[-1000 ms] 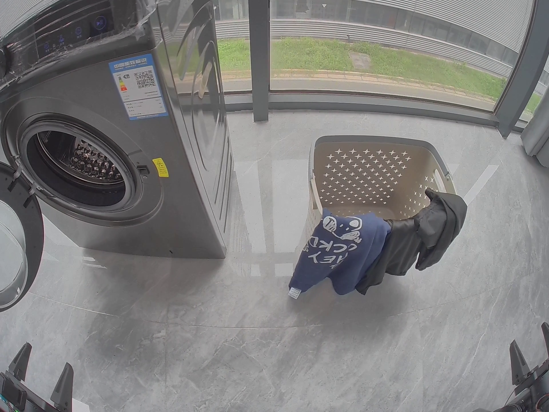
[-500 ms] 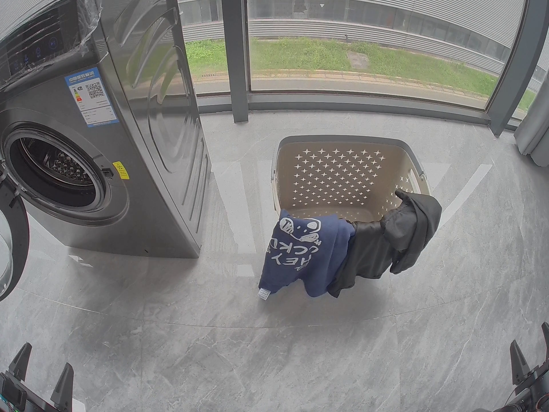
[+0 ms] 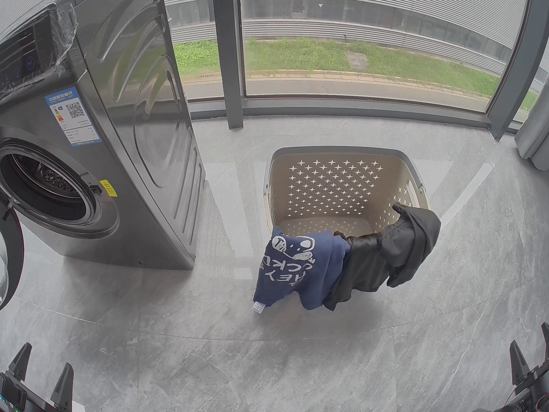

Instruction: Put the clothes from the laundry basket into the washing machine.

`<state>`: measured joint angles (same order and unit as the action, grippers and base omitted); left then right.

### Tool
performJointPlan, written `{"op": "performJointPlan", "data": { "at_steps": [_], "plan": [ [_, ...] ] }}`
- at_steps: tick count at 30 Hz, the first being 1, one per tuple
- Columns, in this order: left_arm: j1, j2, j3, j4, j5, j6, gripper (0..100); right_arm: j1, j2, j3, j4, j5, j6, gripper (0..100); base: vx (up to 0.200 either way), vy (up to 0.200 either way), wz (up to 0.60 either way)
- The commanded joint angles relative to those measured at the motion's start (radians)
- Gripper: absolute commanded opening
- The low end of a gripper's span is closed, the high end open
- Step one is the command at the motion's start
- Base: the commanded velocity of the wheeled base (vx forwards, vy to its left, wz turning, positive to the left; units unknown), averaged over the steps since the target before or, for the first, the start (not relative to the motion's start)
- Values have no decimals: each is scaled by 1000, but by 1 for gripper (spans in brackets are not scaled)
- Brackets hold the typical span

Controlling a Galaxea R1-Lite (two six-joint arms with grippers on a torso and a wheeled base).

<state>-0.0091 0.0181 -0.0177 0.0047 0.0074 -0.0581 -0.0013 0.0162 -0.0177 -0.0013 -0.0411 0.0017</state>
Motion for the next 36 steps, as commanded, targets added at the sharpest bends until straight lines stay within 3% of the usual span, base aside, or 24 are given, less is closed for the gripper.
{"op": "performJointPlan", "data": {
  "at_steps": [1, 13, 36],
  "plan": [
    [0, -18, 16, 0, 0, 0, 100, 0, -16, 18, -2, 0, 0, 100, 0, -200, 0],
    [0, -18, 16, 0, 0, 0, 100, 1, -16, 18, 0, 0, 0, 100, 0, -200, 0],
    [0, -18, 16, 0, 0, 0, 100, 0, -16, 18, -2, 0, 0, 100, 0, 0, 0]
  ]
}}
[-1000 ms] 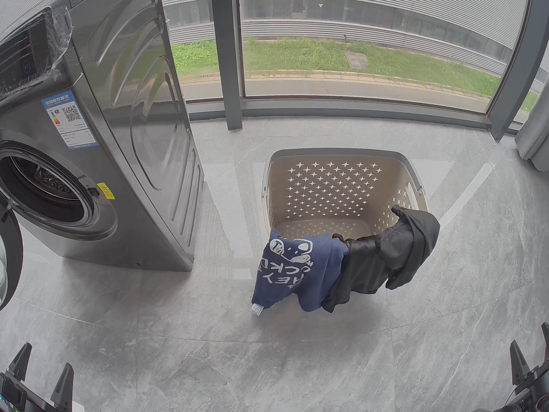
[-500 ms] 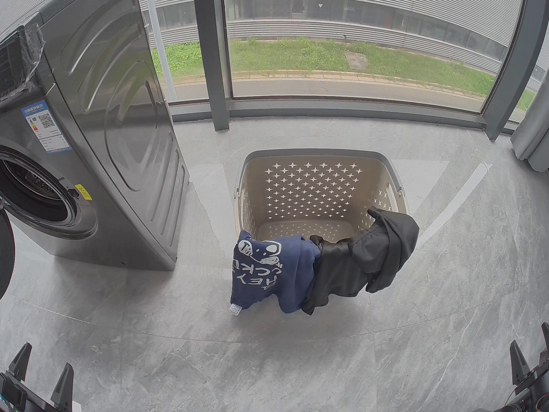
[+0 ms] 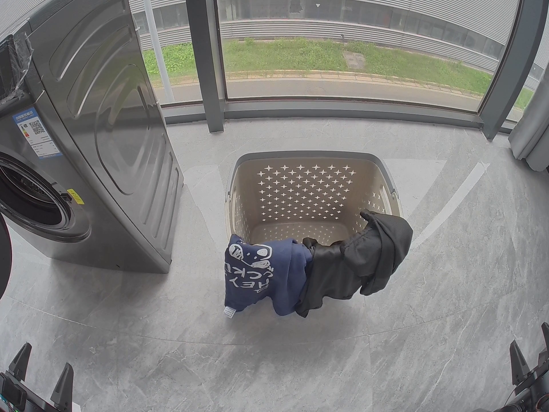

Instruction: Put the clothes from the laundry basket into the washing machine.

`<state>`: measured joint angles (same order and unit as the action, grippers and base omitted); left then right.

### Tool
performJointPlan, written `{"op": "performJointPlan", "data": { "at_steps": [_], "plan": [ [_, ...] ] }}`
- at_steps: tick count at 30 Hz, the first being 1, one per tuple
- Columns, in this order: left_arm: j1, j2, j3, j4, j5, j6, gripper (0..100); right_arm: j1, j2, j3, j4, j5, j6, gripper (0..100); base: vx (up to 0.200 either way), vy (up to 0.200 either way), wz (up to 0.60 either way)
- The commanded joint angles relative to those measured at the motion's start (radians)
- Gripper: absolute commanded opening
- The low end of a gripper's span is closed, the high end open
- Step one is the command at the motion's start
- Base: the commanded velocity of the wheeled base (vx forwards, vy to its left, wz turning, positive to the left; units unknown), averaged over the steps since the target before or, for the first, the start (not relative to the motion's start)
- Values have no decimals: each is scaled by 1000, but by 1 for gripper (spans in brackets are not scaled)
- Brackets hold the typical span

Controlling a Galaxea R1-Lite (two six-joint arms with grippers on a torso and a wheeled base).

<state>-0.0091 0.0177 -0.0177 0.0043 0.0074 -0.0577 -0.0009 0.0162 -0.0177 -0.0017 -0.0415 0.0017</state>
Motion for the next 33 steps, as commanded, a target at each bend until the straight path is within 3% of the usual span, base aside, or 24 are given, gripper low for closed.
{"op": "performJointPlan", "data": {
  "at_steps": [1, 13, 19, 33],
  "plan": [
    [0, -18, 16, 0, 0, -1, 100, 1, -16, 18, 0, 0, 0, 100, 0, 0, 0],
    [0, -18, 16, 0, 0, -1, 100, -1, -16, 18, -1, 0, 0, 100, 0, 0, 0],
    [0, -18, 16, 0, 0, -1, 100, 1, -16, 18, -1, 0, 0, 100, 0, -200, 0],
    [0, -18, 16, 0, 0, -1, 100, -1, -16, 18, 0, 0, 0, 100, 29, 0, 0]
  ]
}}
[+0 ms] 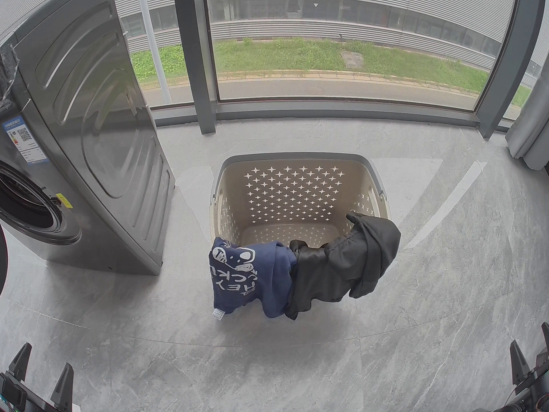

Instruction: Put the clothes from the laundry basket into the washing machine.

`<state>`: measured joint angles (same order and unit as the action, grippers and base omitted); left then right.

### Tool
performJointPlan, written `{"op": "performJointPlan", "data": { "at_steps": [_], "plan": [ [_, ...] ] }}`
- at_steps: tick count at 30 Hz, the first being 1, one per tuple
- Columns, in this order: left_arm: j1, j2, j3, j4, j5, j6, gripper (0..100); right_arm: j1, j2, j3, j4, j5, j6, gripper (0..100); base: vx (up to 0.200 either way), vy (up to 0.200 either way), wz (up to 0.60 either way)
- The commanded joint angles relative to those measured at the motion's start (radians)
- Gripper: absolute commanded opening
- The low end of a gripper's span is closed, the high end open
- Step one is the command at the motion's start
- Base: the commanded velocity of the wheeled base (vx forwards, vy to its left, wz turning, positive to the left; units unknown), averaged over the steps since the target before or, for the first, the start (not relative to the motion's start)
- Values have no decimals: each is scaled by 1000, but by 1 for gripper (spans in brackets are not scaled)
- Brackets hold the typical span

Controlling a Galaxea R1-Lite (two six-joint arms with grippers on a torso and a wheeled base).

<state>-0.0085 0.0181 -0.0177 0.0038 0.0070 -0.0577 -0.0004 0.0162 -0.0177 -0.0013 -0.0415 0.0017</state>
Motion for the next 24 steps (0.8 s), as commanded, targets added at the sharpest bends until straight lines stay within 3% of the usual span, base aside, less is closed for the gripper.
{"op": "performJointPlan", "data": {
  "at_steps": [1, 7, 24],
  "plan": [
    [-1, -18, 16, 1, 1, -1, 100, -1, -16, 18, -2, 0, 0, 100, 200, 0, 0],
    [-1, -18, 16, 1, 1, -1, 100, -1, -16, 18, 0, 0, 0, 100, 200, 0, 0],
    [-1, -18, 16, 1, 1, -1, 100, 0, -16, 18, 0, 0, 3, 100, 0, 0, 0]
  ]
}}
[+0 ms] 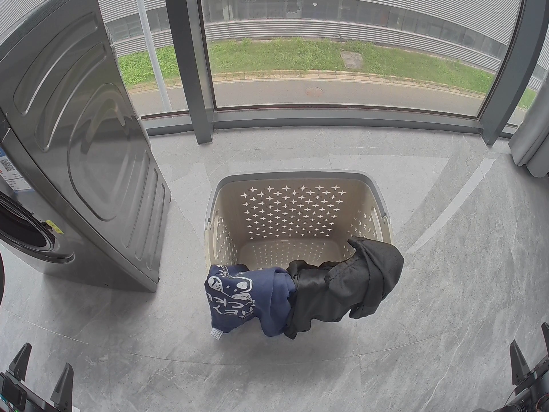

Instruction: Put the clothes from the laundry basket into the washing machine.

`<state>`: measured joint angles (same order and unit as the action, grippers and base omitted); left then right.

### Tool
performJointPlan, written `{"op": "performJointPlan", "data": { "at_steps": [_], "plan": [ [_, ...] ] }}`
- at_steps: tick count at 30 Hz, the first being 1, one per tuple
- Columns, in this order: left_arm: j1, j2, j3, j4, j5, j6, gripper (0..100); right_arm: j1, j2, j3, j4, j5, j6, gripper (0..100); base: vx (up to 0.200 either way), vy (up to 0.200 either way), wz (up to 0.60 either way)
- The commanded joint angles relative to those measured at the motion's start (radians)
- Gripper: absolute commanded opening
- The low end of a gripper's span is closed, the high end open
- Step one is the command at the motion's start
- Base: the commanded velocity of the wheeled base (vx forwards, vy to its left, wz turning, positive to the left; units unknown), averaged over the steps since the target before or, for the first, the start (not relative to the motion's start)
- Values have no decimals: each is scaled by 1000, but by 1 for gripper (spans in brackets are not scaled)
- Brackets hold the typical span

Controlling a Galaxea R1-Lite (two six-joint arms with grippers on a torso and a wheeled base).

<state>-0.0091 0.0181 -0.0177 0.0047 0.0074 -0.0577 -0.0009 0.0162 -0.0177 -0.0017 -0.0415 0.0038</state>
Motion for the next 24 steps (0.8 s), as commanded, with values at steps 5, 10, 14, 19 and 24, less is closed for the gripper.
{"op": "performJointPlan", "data": {
  "at_steps": [5, 10, 14, 19, 24],
  "plan": [
    [0, -18, 16, 0, 0, -1, 100, -1, -16, 18, -8, 2, 15, 100, 0, 0, 0],
    [0, -18, 16, 0, 0, -1, 100, 5, 48, -192, -24, 41, 19, 100, 0, 0, 0],
    [0, -18, 16, 0, 0, -1, 100, 15, 294, -222, 19, 98, 30, 100, 0, 0, 0],
    [0, -18, 16, 0, 2, -1, 100, 41, 636, -200, -150, 132, 136, 100, 0, 0, 0],
    [0, -18, 16, 0, 2, -1, 100, 137, 884, -133, -431, 121, 136, 100, 0, 0, 0]
  ]
}}
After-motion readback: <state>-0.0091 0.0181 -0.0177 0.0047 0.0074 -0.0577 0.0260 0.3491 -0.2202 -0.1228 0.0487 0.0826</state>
